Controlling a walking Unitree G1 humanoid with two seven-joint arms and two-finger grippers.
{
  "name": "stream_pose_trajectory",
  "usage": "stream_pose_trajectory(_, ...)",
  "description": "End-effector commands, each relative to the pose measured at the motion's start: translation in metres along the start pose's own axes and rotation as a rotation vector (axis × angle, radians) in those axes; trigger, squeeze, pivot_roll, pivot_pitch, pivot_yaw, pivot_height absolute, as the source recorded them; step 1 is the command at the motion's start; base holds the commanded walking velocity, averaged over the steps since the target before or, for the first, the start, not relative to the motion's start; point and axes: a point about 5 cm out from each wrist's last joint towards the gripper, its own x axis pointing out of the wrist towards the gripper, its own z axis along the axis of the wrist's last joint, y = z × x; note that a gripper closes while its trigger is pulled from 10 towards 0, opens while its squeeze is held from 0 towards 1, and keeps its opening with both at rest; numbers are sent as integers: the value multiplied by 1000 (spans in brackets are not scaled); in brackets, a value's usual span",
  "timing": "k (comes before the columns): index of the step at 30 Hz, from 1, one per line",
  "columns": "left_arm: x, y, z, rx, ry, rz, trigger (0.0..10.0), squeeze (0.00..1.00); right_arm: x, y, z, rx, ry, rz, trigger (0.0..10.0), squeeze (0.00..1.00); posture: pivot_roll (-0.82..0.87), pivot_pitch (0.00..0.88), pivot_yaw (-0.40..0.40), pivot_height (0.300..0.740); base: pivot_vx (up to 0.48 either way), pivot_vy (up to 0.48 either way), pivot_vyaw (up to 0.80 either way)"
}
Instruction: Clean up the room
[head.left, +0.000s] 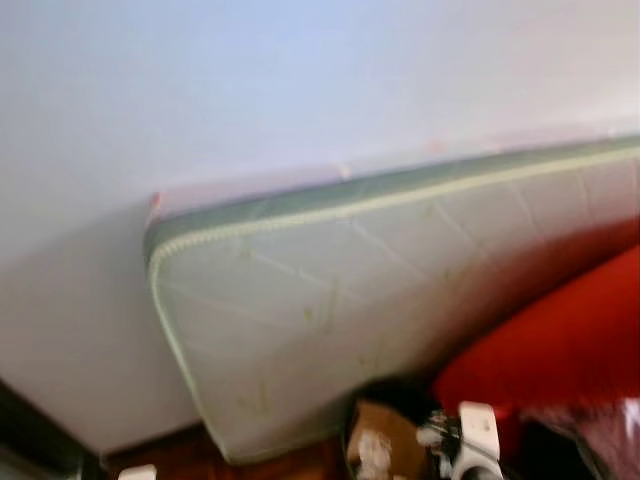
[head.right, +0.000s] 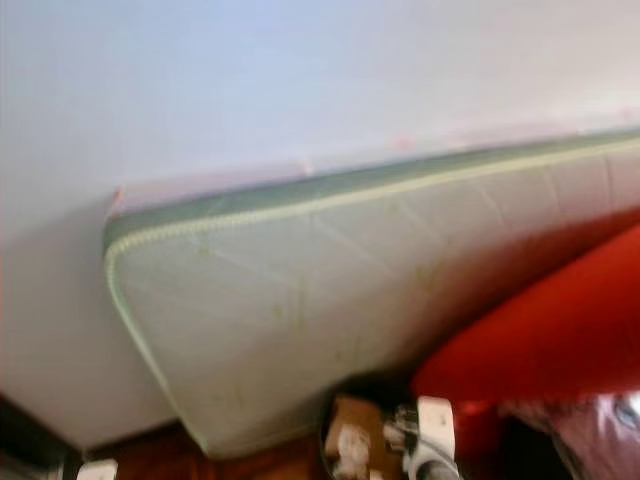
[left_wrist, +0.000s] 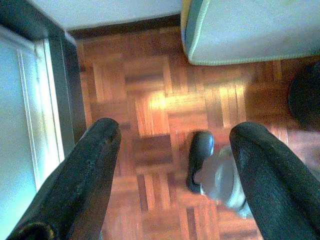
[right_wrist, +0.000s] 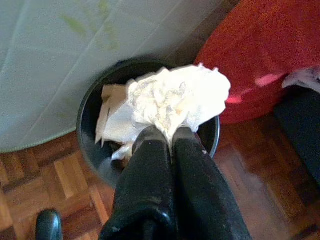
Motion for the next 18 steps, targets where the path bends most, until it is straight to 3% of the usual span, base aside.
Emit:
stream_pose_trajectory(1, 3, -12, 4, 5, -4, -27, 10000, 0, -3, -11, -4, 14, -7, -41, 10000, 0, 55, 0, -38, 740, 0, 0, 0)
stream_pose_trajectory(8, 6, -24, 14, 21, -23, -47, 10000, 0, -4, -10, 3, 46, -100, -32, 10000, 0, 48, 0, -27, 740, 0, 0, 0)
stream_pose_trajectory(10, 5, -24, 8, 24, -17, -49, 10000, 0, 7, 0, 44, 37, -183, -12, 10000, 0, 48, 0, -27, 740, 0, 0, 0)
stream_pose_trajectory(12, 4, -23, 5, 28, -14, -50, 10000, 0, 11, 7, 68, 33, -239, 4, 10000, 0, 53, 0, -24, 740, 0, 0, 0)
stream_pose_trajectory(18, 0, -11, -2, 24, -9, -40, 10000, 0, 13, 17, 87, 34, -296, 29, 10000, 0, 71, 0, -25, 740, 0, 0, 0)
